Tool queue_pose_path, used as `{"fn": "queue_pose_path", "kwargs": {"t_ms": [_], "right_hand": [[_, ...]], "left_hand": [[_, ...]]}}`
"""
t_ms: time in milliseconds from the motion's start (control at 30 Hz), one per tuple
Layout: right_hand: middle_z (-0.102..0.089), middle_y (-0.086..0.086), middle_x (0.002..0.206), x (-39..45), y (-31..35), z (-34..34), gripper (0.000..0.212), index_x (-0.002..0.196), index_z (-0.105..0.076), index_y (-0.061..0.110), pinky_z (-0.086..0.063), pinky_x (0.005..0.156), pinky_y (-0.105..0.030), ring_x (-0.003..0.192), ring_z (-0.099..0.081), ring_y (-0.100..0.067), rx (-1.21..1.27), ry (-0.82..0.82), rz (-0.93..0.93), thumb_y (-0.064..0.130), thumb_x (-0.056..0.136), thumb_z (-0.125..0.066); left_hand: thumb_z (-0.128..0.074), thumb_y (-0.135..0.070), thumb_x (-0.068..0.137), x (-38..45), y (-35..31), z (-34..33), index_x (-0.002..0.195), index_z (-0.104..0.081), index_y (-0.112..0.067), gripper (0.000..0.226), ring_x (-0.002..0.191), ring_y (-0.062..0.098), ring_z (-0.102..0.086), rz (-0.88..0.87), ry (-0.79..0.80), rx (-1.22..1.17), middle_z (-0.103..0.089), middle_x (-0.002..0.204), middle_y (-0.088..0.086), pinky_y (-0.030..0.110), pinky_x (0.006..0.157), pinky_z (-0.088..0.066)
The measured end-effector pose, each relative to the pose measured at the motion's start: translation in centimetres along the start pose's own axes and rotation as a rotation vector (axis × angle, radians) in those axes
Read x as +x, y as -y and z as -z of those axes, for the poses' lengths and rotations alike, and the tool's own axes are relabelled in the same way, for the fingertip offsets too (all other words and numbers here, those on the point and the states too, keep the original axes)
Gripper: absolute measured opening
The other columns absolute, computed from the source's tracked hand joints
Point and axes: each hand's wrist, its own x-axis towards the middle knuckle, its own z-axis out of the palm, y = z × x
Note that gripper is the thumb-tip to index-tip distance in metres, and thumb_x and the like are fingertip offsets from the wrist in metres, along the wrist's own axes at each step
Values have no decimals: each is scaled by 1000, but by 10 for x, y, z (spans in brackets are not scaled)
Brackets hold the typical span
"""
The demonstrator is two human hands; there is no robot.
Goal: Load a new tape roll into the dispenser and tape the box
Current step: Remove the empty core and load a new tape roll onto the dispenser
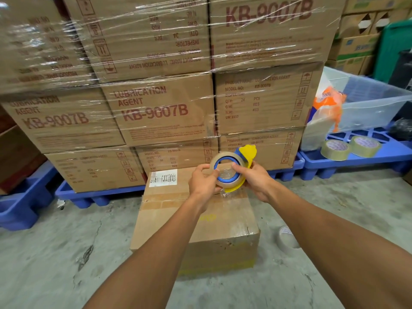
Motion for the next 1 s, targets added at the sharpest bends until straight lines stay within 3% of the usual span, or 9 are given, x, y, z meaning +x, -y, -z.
{"fn": "queue_pose_path", "kwargs": {"t_ms": [100,200,267,367,467,533,633,800,1000], "right_hand": [[-76,-8,111,-1,-8,3,38,120,-66,9,-55,96,-44,103,-72,-25,-128,-47,80,20,85,-77],[-77,-10,103,-9,-11,5,29,114,-70,3,-57,96,-45,96,-73,-23,-158,77,112,19,89,-73],[-77,-10,104,-11,-10,4,29,116,-69,3,-58,89,-37,94,-74,-20,-165,159,115,17,91,-71],[-75,-12,110,-11,-5,2,36,123,-65,5,-55,90,-35,102,-72,-25,-141,171,105,11,88,-72],[-60,-5,130,-12,4,-4,53,139,-49,23,-51,102,-42,119,-63,-29,-15,18,73,17,89,-67],[-58,3,128,-14,11,-10,42,128,-53,26,-49,101,-41,118,-60,-22,-79,-52,101,36,90,-67],[-69,3,115,-15,10,-21,44,101,-66,18,-46,83,-31,108,-62,-15,-295,-9,129,57,83,-68],[-71,1,104,-11,6,-29,27,80,-63,20,-43,66,-24,85,-59,-12,-405,-85,149,46,84,-72],[-69,-3,110,-9,5,-33,18,87,-71,19,-44,73,-26,98,-64,-19,-482,-114,194,37,88,-66]], "left_hand": [[-70,-13,87,-5,0,4,117,-55,-20,34,95,34,-73,0,64,15,-67,108,18,49,69,-64],[-73,-14,84,-10,-6,8,122,-48,-27,47,95,29,-71,59,162,-64,-63,112,9,49,61,-63],[-72,-11,84,-11,-8,10,124,-50,-26,47,96,28,-70,112,221,-168,-65,112,8,55,69,-62],[-71,-11,80,-7,-4,11,112,-58,-22,36,104,32,-68,33,79,-71,-69,114,12,52,85,-59],[-66,-7,78,-6,-4,14,99,-56,-21,27,96,33,-63,-86,-96,152,-66,102,8,39,74,-53],[-60,-2,78,-4,-4,19,96,-55,-18,24,88,31,-58,-141,-141,275,-62,94,6,37,69,-50],[-59,-3,74,-3,-1,23,92,-55,-14,21,89,33,-59,-243,-146,415,-64,90,7,45,74,-55],[-64,-8,70,-2,3,25,81,-47,-21,24,88,31,-56,-358,-121,525,-63,88,7,41,67,-49],[-66,-11,70,-2,2,28,85,-49,-22,25,93,33,-58,-386,-143,570,-65,96,8,42,68,-51]]}}
